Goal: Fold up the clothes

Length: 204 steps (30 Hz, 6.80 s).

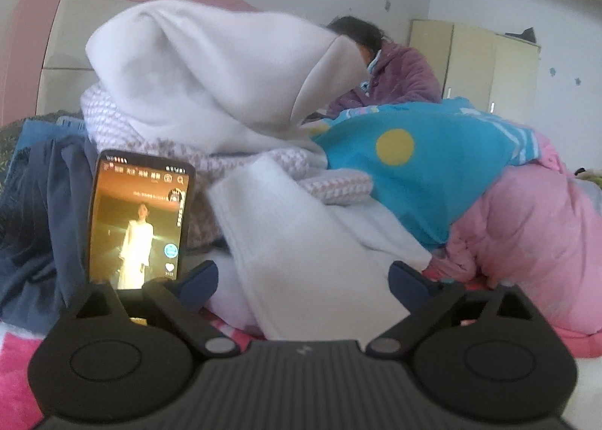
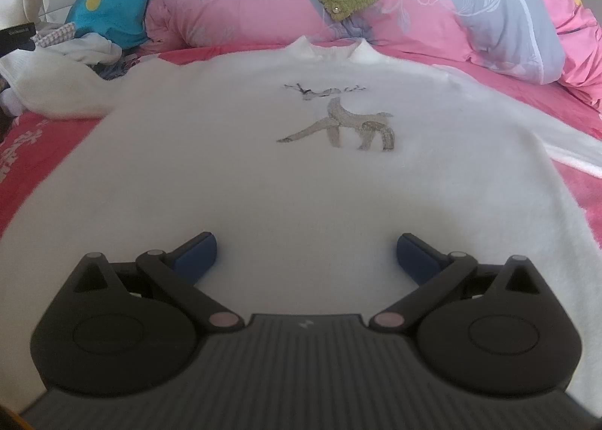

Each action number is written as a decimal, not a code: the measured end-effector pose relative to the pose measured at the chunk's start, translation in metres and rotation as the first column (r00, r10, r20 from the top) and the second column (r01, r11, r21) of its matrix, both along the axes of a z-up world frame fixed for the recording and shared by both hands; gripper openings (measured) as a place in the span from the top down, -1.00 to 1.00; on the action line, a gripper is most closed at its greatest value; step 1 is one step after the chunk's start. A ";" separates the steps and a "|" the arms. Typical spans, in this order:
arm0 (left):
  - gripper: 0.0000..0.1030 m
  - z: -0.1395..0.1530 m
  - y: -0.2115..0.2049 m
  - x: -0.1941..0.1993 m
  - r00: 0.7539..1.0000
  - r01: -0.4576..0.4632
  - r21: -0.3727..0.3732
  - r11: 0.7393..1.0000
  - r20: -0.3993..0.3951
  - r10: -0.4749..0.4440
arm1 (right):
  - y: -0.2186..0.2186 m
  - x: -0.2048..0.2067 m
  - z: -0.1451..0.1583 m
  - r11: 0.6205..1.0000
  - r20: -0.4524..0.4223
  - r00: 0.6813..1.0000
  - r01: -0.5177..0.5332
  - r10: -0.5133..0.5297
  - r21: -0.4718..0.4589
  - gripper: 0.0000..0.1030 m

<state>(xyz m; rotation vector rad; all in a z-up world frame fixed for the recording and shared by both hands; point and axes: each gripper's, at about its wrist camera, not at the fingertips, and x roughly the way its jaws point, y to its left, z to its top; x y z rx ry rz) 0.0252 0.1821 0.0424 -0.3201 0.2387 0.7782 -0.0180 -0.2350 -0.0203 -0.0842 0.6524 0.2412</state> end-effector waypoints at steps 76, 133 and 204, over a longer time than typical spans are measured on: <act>0.52 -0.022 0.060 0.020 0.981 -0.129 -0.197 0.972 0.120 0.154 | 0.006 -0.003 -0.003 0.999 0.018 0.999 0.033 -0.033 -0.016 -0.99; -0.38 -0.020 -0.040 0.039 0.915 0.364 -0.079 0.928 -0.158 -0.372 | 0.079 0.150 0.063 0.808 -0.265 0.925 -0.069 0.271 0.585 -0.85; -0.47 -0.058 -0.179 0.044 0.622 0.748 0.066 0.661 -0.418 -0.662 | -0.166 0.209 0.081 0.837 -0.115 0.959 0.281 -0.257 0.469 0.94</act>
